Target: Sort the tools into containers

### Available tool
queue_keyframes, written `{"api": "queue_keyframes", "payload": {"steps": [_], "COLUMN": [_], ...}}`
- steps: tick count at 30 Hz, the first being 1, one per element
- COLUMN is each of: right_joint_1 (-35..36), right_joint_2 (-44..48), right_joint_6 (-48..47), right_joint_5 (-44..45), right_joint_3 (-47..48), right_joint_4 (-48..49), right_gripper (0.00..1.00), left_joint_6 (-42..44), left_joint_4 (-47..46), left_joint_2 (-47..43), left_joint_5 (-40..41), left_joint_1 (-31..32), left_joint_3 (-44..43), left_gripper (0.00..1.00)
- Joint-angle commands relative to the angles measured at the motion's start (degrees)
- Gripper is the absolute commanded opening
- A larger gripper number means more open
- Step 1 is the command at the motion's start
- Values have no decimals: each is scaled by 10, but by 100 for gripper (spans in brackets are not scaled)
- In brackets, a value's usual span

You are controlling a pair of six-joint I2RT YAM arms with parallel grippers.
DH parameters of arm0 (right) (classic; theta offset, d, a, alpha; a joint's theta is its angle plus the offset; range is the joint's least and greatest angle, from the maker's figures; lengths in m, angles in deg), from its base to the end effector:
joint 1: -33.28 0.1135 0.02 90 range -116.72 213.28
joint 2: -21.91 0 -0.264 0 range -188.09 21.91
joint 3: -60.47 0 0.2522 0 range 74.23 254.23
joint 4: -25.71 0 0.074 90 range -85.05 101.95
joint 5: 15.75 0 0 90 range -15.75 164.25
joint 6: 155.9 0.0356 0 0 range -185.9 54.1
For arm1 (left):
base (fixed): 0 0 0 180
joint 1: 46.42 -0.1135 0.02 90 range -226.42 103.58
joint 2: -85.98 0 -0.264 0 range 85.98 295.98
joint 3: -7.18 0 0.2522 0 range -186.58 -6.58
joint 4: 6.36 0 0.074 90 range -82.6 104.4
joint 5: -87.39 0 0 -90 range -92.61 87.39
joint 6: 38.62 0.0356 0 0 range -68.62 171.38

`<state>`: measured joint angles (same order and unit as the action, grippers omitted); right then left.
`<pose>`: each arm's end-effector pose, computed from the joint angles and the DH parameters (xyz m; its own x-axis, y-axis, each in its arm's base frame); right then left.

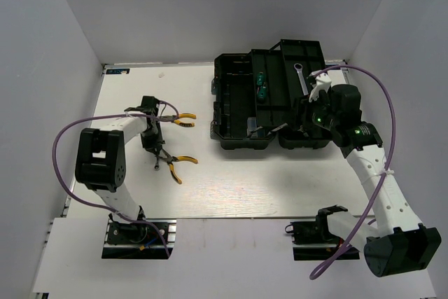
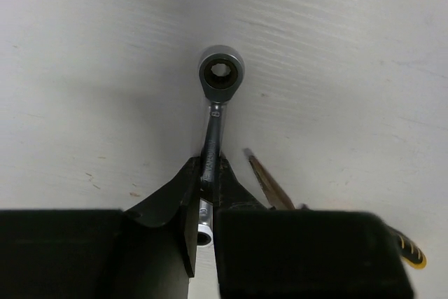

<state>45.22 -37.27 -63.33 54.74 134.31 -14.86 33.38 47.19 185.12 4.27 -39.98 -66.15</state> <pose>0.2181 0.0583 0.3570 -0.4490 -0.0517 -0.8920 -0.4692 0.8632 0.1861 0.3077 -0.0304 0.1569 -0.9564 -0.2008 -0.2120 -0.2168 0.9747 0.0549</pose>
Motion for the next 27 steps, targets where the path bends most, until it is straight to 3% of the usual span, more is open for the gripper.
{"api": "queue_keyframes", "payload": {"steps": [1,12,27], "right_joint_1": [-3,-4,-4], "right_joint_2": [14,10,16], "right_joint_6": [0,-3,-5], "right_joint_5": [-9,-11,-13], "right_joint_3": [-7,-11,-15], "right_joint_4": [17,18,18], "right_gripper": [59,59,59], "left_joint_6": [-30,-41,-30], "left_joint_4": [-25,-20,4], "left_joint_2": [12,29,-74], "left_joint_5": [65,116,5], "left_joint_1": [-15,-55,-44], "left_joint_3": [20,-10,-58], "left_gripper": [0,0,0]}}
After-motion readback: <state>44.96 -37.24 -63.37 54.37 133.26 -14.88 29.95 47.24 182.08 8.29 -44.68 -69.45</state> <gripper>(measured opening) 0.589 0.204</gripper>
